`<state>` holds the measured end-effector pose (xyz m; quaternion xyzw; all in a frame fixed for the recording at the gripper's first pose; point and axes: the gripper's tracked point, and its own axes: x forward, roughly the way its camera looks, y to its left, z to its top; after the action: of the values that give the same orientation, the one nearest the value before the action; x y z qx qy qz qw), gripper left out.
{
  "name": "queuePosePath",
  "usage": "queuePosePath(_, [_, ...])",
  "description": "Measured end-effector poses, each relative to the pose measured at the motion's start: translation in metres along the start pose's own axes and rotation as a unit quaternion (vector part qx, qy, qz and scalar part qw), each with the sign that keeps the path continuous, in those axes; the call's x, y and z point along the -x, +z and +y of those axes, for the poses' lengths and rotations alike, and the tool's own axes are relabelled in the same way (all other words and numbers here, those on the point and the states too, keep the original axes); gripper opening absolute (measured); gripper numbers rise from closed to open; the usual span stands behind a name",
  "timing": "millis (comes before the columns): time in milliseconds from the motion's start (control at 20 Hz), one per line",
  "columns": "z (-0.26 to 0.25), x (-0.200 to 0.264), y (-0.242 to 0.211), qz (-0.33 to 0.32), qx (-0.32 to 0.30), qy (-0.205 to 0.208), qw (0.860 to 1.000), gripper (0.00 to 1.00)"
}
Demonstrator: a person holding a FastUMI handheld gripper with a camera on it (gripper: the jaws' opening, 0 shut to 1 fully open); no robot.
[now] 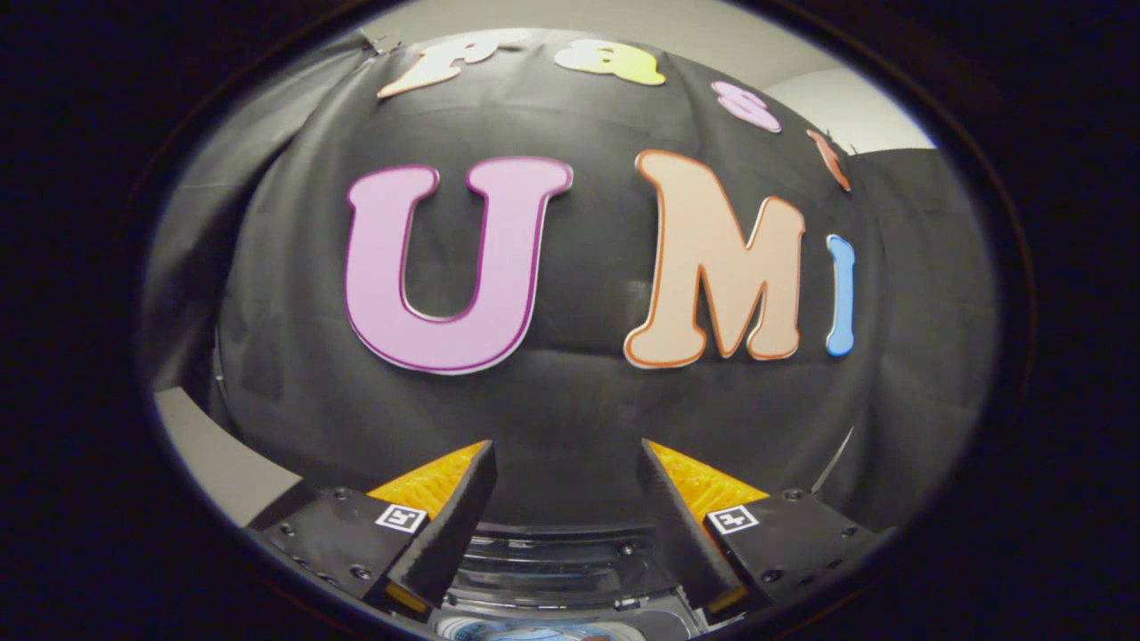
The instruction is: Put the clothes into the washing machine and then close the washing machine lid.
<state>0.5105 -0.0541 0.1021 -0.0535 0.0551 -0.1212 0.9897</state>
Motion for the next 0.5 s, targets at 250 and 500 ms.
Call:
queuePosePath(250, [0.025,-0.027,-0.041,0.053,-0.046,0.028,0.997,0.98])
queuePosePath(500, [0.037,-0.013,-0.063,0.069,-0.033,0.036,0.996,0.98])
